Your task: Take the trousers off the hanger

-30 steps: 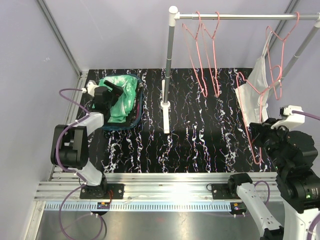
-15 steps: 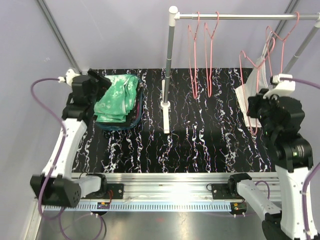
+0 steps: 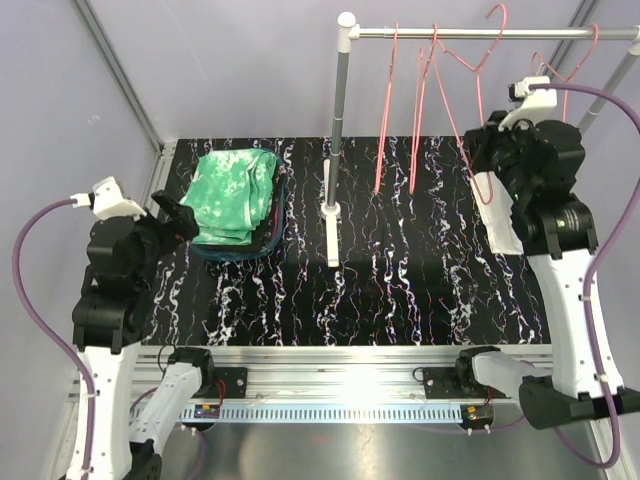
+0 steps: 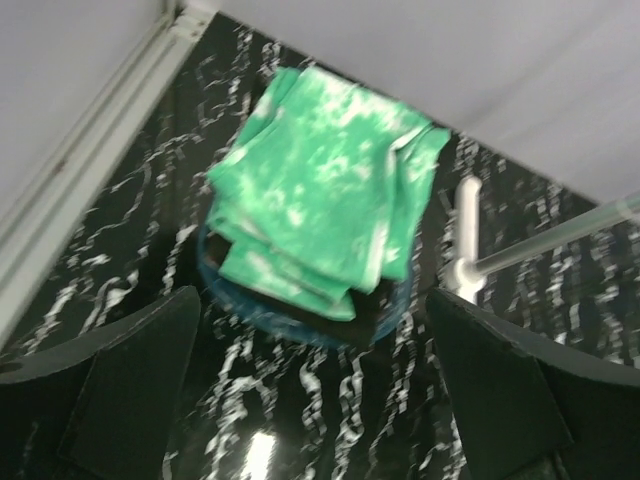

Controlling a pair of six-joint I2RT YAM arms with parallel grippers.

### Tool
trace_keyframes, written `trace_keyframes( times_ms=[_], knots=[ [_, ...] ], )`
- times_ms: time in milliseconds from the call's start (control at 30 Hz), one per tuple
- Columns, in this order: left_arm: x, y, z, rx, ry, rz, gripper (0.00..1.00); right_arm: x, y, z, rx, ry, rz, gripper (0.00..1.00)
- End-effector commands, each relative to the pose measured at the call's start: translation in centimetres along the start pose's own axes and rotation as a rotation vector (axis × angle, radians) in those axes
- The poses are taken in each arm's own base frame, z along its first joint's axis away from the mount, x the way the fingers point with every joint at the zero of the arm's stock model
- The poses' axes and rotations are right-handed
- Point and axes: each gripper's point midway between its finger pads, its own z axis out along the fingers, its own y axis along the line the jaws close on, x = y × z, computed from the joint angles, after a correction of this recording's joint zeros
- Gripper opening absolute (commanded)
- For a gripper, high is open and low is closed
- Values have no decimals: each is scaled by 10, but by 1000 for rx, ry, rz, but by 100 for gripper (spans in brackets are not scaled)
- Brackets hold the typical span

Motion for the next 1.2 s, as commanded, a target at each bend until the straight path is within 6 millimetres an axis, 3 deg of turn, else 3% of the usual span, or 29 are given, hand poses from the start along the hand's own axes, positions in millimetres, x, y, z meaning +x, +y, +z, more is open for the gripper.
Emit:
trace_keyframes(
  times_ms=[0,167,267,433,567,600,633,733,833,933,1033,1167],
  knots=[
    [-4,24,-27,-70,-2,158,99,-36,13,21,-67,-112,-25,0],
    [7,28,-42,-39,13,239,99,-22,11,45,-60,-79,-19,0],
    [5,37,-46,-81,-2,235,99,-11,9,49,-48,-55,1,0],
    [-12,41,-60,-104,-62,229,99,3,5,45,-24,-43,19,0],
    [-10,36,-59,-73,-48,238,99,2,4,39,-21,-52,20,10],
    [-7,36,-59,-71,-41,241,99,2,4,38,-19,-54,20,13],
    [-6,35,-59,-63,-40,244,99,2,2,38,-11,-53,16,24],
    [-2,32,-58,-40,-30,248,99,-1,0,36,2,-50,4,24],
    [-4,29,-61,-22,-31,251,99,-4,-6,32,40,-43,2,51],
    [-7,31,-63,-35,-36,246,99,-11,-13,17,85,-56,16,61],
    [-8,35,-63,-60,-50,248,99,-16,-18,-11,119,-72,41,77],
    [-2,31,-60,-9,-71,286,99,-24,-17,-66,126,-93,82,95]
  ],
)
